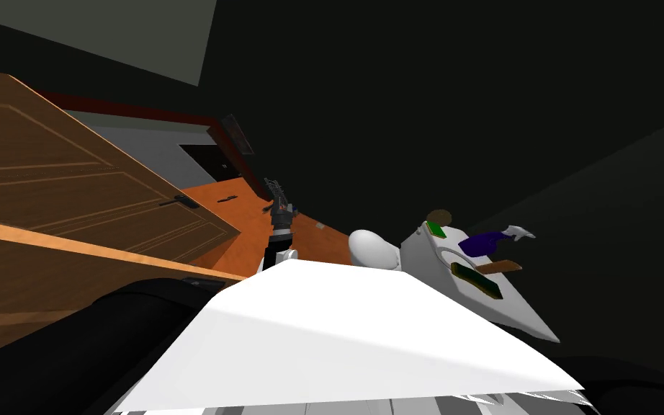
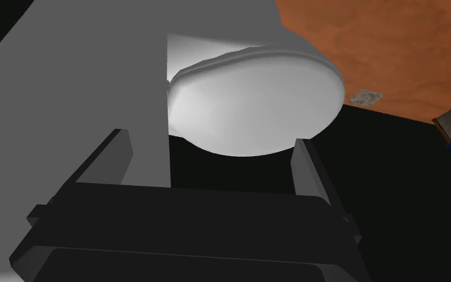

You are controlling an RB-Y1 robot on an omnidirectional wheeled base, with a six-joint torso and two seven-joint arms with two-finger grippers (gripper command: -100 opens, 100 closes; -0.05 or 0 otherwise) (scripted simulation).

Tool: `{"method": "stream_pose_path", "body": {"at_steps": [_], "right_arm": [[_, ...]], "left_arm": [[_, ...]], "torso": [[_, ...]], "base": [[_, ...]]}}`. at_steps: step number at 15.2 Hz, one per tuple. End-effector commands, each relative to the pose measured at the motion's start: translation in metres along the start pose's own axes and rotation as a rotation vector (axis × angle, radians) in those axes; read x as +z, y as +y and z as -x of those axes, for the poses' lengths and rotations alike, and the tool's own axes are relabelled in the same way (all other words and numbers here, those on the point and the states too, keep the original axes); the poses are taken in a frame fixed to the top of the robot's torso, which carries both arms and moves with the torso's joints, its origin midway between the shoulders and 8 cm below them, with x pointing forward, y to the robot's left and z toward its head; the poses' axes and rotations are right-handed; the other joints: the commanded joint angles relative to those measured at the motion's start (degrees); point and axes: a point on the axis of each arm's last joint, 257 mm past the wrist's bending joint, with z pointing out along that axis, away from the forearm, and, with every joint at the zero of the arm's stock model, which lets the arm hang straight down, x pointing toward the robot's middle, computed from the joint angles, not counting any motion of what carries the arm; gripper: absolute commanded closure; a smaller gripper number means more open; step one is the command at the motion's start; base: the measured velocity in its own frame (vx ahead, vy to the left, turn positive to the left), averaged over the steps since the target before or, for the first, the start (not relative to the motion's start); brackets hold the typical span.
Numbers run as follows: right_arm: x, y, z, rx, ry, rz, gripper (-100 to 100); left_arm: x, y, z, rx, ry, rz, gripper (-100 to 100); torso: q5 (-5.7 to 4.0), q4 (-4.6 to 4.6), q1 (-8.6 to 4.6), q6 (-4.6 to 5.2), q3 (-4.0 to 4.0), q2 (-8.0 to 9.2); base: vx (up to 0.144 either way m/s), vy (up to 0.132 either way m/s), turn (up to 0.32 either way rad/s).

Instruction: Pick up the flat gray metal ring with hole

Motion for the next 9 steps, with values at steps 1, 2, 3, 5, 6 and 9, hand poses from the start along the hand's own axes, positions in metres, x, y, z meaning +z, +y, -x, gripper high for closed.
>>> {"method": "stream_pose_path", "body": {"at_steps": [1, 2, 3, 5, 6, 9], "right_arm": [[-0.012, -0.012, -0.006, -0.043, 0.05, -0.032, -100], [-0.026, -0.029, -0.019, -0.067, 0.097, -0.064, -100], [-0.029, -0.032, -0.015, -0.082, 0.104, -0.069, -100], [-0.045, -0.049, -0.021, -0.119, 0.153, -0.102, -100], [-0.059, -0.062, -0.028, -0.143, 0.193, -0.126, -100], [-0.075, -0.078, -0.027, -0.186, 0.239, -0.152, -100]], "left_arm": [[0.0, 0.0, 0.0, 0.0, 0.0, 0.0, 0], [0.0, 0.0, 0.0, 0.0, 0.0, 0.0, 0], [0.0, 0.0, 0.0, 0.0, 0.0, 0.0, 0], [0.0, 0.0, 0.0, 0.0, 0.0, 0.0, 0], [0.0, 0.0, 0.0, 0.0, 0.0, 0.0, 0], [0.0, 0.0, 0.0, 0.0, 0.0, 0.0, 0]], "torso": [[0.0, 0.0, 0.0, 0.0, 0.0, 0.0], [0.0, -0.01, 0.01, 0.01, -0.02, -0.03], [0.0, -0.01, 0.01, -0.01, -0.03, -0.05], [0.0, -0.01, 0.0, 0.0, -0.03, -0.06], [0.0, -0.01, 0.0, 0.0, -0.04, -0.06], [-0.01, 0.01, -0.03, 0.04, 0.03, 0.08]], "base": [[0.079, 0.014, 0.154], [0.08, 0.015, 0.175], [0.073, 0.011, 0.15], [0.075, 0.01, 0.155], [0.081, 0.003, 0.172], [0.026, -0.004, 0.084]]}}
